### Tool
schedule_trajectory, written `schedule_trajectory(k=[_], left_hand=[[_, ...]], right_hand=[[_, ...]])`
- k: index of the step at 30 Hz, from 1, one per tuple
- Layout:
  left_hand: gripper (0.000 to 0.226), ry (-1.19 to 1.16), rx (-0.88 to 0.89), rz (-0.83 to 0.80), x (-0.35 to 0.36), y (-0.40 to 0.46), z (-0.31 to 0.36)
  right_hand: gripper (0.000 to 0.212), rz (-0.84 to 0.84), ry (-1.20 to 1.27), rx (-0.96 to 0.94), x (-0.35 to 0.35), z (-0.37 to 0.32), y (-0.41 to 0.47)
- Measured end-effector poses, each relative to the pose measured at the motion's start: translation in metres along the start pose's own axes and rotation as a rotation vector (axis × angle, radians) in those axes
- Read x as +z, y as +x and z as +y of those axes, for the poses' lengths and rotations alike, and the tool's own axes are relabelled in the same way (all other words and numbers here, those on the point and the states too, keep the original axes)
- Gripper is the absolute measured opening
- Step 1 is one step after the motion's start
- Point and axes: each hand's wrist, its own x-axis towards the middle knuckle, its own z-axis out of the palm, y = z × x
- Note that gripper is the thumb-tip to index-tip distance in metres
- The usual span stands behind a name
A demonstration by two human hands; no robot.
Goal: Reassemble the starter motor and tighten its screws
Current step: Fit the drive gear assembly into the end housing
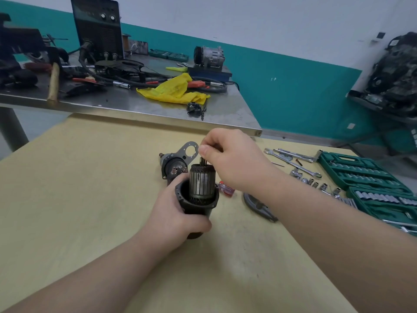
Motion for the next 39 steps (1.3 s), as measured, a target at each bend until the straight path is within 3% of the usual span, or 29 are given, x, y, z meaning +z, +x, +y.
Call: schedule_trajectory(k=[4, 8, 14, 19, 23, 29, 39], left_hand=[[0.052, -0.012, -0.036, 0.021, 0.004, 0.001, -0.003], [0.07, -0.175, -0.124, 0.122, 0.002, 0.004, -0.008], [0.065, -0.083, -0.098, 0.139, 0.0, 0.005, -0.007], [0.056, -0.003, -0.078, 0.138, 0.001, 0.004, -0.001], [0.046, 0.01, -0.071, 0.106, 0.002, 0.0, 0.005], [0.053, 0.016, -0.039, 0.146, -0.002, 0.004, 0.005], [0.054, 0.037, -0.051, 0.049, -0.002, 0.002, 0.006]], right_hand=[[0.023, 0.021, 0.097, 0.112, -0.002, 0.008, -0.002], [0.023, 0.095, 0.22, 0.134, 0.006, 0.019, -0.011], [0.029, 0.187, 0.144, -0.007, 0.017, 0.017, -0.027], [0.012, 0.15, 0.029, -0.185, 0.01, 0.001, -0.03], [0.016, 0.128, -0.039, -0.237, 0.008, -0.007, -0.029], [0.023, 0.136, 0.084, -0.02, 0.005, 0.016, -0.021], [0.027, 0.179, 0.144, 0.122, 0.005, 0.027, -0.016]])
